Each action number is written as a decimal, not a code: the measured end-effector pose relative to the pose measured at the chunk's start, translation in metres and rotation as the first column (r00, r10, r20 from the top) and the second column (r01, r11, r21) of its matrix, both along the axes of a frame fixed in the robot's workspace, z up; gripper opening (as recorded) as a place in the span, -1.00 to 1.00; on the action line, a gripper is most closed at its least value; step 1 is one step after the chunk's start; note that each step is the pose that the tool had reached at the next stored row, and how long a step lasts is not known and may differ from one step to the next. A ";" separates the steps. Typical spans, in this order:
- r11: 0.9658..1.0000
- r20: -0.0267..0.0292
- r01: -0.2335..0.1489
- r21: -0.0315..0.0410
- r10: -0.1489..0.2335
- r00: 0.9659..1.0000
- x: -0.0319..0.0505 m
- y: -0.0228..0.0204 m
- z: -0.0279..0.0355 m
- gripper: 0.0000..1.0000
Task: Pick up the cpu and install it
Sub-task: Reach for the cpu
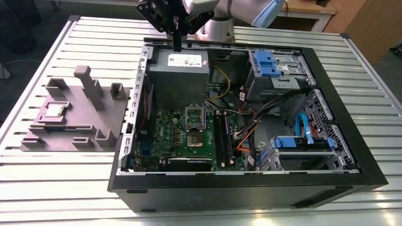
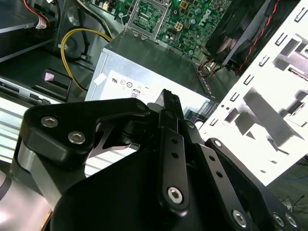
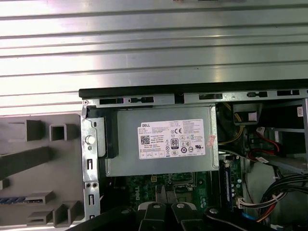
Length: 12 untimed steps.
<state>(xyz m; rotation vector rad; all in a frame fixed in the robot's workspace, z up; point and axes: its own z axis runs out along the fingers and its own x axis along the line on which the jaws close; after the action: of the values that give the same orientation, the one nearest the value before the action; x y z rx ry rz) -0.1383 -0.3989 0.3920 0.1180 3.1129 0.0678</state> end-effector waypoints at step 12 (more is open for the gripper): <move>1.000 0.000 0.000 0.000 0.000 1.000 -0.0030 0.0000 -0.0005 -0.80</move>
<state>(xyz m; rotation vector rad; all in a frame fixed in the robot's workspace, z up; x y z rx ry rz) -0.1413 -0.3989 0.3915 0.1180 3.1129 0.0679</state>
